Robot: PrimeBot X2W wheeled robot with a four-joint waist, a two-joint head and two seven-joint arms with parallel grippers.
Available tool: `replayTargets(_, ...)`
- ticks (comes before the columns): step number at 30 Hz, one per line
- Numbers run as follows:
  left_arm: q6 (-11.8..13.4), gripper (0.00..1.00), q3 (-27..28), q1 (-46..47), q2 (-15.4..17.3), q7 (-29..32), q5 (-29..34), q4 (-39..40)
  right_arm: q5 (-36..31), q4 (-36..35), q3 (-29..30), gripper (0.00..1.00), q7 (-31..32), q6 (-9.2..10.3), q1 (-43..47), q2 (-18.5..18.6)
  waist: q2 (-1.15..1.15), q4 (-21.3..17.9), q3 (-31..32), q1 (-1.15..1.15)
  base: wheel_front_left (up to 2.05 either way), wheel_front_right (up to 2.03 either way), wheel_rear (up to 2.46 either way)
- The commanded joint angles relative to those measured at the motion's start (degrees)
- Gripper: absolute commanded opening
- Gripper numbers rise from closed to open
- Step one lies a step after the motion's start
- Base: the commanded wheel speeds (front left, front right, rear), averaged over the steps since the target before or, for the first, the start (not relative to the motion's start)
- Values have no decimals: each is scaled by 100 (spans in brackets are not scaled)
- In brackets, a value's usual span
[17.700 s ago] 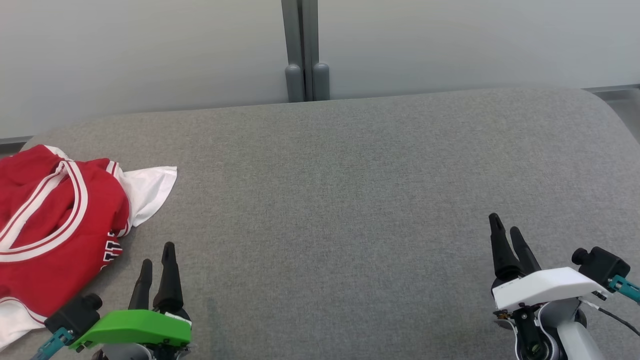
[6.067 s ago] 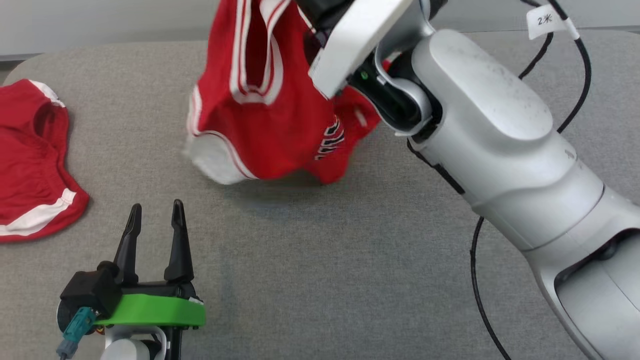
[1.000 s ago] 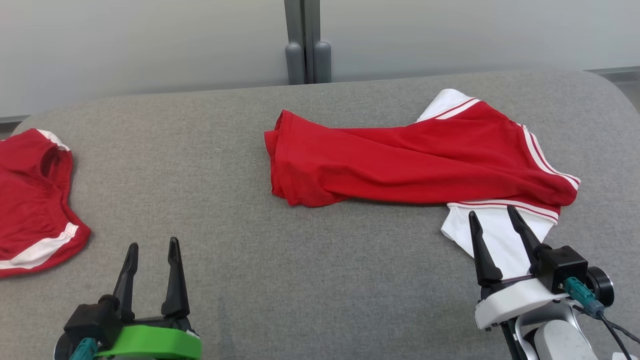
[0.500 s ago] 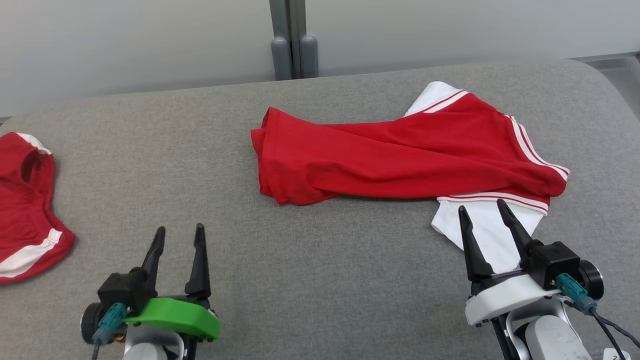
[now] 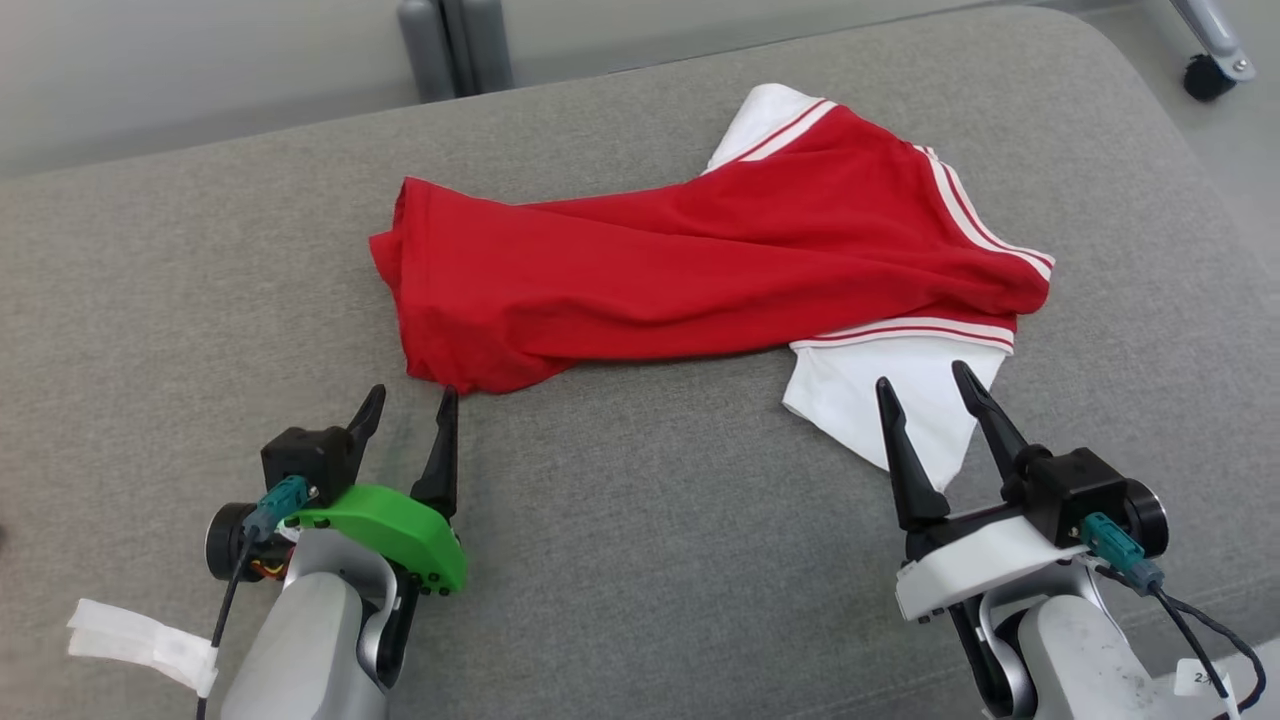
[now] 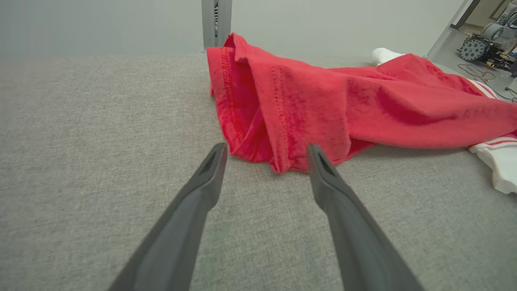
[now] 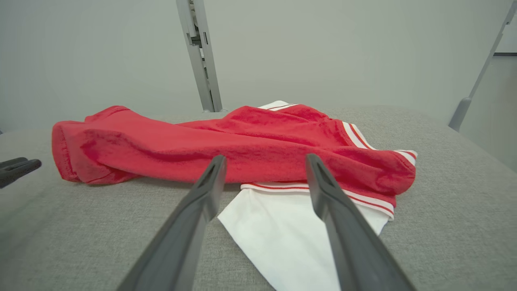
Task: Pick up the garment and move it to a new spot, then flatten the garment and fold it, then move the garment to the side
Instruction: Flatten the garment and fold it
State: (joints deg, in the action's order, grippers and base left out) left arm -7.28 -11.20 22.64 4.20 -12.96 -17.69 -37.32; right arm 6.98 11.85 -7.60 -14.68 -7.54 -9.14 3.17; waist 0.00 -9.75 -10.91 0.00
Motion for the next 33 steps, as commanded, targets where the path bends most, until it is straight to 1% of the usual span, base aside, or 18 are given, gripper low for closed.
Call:
replayTargets(1, -21, 100, -25, 146, 44, -46, -58, -103, 40, 18, -27, 100, -29, 10, -98, -6, 0, -339, -307, 0, 0, 0, 0)
replayTargets(6, -24, 100, -84, 302, 81, -131, -180, -424, 78, 82, -65, 100, -49, 10, -134, -9, 0, -494, -350, 0, 0, 0, 0)
replayTargets(11, -26, 100, -78, 391, 123, -187, -198, -609, 59, 113, -73, 100, -49, 10, -146, -15, 0, -564, -327, 0, 0, 0, 0)
replayTargets(13, 32, 100, -42, 416, 148, -212, -160, -653, 59, 125, -82, 100, -52, 10, -145, -16, 0, -583, -308, 0, 0, 0, 0)
replayTargets(15, 205, 100, 35, 436, 184, -227, -84, -706, 61, 151, -119, 100, -55, 10, -159, -19, 0, -618, -267, 0, 0, 0, 0)
replayTargets(17, 262, 100, 80, 443, 210, -227, -83, -712, 76, 156, -132, 100, -56, 10, -161, -20, 0, -629, -250, 0, 0, 0, 0)
replayTargets(23, 380, 100, 173, 404, 268, -226, 18, -716, 88, 159, -143, 100, -57, 10, -142, -23, 0, -650, -251, 0, 0, 0, 0)
replayTargets(27, 336, 100, 154, 473, 240, -226, 16, -835, 106, 136, -166, 100, -57, 10, -177, -24, 0, -665, -300, 0, 0, 0, 0)
replayTargets(28, 313, 69, 144, 506, 224, -226, 4, -848, 111, 133, -170, 100, -57, 10, -186, -25, 0, -668, -314, 0, 0, 0, 0)
replayTargets(29, 296, 47, 137, 534, 216, -226, -2, -857, 113, 129, -169, 100, -57, 10, -188, -24, 0, -672, -325, 0, 0, 0, 0)
replayTargets(30, 271, 18, 123, 560, 207, -226, -5, -862, 113, 126, -168, 100, -57, 10, -188, -24, 0, -676, -336, 0, 0, 0, 0)
replayTargets(31, 241, 0, 112, 575, 191, -226, -23, -855, 110, 121, -165, 100, -58, 10, -184, -24, 0, -678, -343, 0, 0, 0, 0)
replayTargets(33, 163, 0, 77, 598, 174, -226, -43, -815, 112, 115, -144, 100, -58, 10, -175, -25, 0, -670, -351, 0, 0, 0, 0)
